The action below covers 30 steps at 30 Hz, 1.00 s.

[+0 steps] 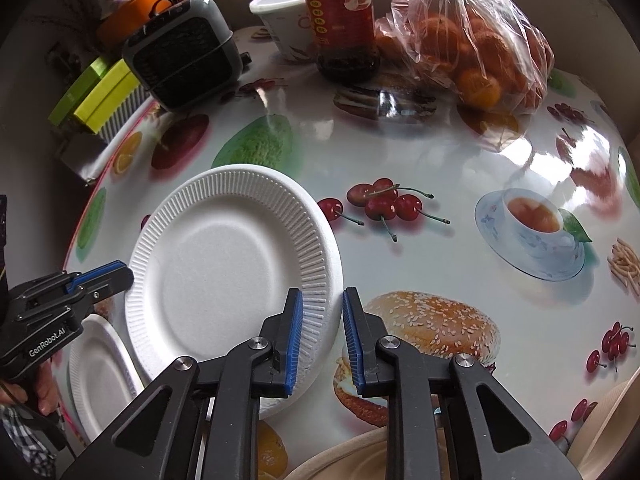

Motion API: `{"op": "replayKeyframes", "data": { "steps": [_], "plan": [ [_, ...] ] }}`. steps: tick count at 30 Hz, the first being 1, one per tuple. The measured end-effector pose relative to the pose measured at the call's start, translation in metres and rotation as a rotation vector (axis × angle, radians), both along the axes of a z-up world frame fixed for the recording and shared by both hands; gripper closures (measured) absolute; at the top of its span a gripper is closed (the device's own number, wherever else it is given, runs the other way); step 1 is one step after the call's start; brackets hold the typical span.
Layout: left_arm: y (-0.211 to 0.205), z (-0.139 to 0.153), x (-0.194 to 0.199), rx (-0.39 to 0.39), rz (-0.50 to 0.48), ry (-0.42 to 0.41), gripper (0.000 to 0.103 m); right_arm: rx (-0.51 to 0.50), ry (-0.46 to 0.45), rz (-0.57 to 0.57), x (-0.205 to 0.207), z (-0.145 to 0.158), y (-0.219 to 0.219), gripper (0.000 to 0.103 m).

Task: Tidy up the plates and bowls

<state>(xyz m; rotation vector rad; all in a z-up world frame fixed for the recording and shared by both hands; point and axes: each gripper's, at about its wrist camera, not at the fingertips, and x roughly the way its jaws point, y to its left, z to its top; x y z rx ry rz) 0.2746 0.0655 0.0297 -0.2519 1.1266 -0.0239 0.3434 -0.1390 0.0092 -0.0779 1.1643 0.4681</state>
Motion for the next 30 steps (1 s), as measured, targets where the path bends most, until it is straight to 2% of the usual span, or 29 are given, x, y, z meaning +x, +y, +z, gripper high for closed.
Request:
{"op": "replayKeyframes", "data": {
  "steps": [12, 30],
  "plan": [
    [0.001, 0.005, -0.002, 0.009, 0.006, -0.017, 0.093, 0.004, -0.005, -0.005, -0.001, 0.005, 0.000, 0.084],
    [0.009, 0.028, -0.021, 0.033, 0.013, -0.058, 0.093, 0.024, -0.041, 0.011, -0.022, 0.030, 0.008, 0.084]
  ]
}}
